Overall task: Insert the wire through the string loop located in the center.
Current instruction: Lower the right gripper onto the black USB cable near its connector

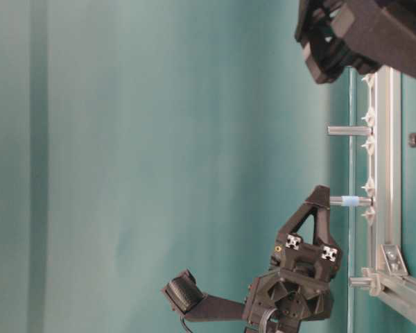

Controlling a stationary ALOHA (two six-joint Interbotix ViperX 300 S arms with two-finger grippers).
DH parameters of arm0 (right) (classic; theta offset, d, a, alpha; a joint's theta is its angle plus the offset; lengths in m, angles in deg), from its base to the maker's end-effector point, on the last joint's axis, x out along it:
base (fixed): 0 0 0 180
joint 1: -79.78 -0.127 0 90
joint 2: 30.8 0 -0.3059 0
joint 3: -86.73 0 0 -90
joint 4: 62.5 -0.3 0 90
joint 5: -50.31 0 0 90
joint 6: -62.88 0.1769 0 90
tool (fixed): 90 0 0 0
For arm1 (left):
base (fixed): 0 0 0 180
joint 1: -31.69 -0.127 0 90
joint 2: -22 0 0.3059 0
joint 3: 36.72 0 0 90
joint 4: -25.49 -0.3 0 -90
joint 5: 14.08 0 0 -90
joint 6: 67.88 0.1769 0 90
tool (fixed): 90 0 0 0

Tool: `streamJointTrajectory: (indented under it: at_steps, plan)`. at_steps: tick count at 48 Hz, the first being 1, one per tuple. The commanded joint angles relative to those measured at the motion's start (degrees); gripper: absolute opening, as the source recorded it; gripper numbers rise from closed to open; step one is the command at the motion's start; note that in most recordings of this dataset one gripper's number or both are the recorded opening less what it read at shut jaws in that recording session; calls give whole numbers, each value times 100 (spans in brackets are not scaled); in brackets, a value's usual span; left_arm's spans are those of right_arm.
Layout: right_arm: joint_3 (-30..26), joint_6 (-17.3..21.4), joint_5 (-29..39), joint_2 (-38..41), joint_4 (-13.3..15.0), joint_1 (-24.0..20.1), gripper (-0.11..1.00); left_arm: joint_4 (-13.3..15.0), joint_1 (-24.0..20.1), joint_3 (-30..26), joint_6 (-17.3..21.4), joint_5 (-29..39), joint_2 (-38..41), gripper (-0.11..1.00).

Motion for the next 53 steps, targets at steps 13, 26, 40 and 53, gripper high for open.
streamJointTrajectory:
  at_steps: [13,26,40,53]
  plan:
    - [-132,255,-26,-79,-9,53,0,-237,132,105,-18,598,-606,0]
    - [-185,281,132,-79,-9,53,0,-237,176,167,-70,677,-686,0]
    - [-431,272,923,-79,-9,53,0,-237,343,158,-70,914,-703,0]
    - [-466,281,993,-79,0,53,0,-237,387,167,-70,923,-712,0]
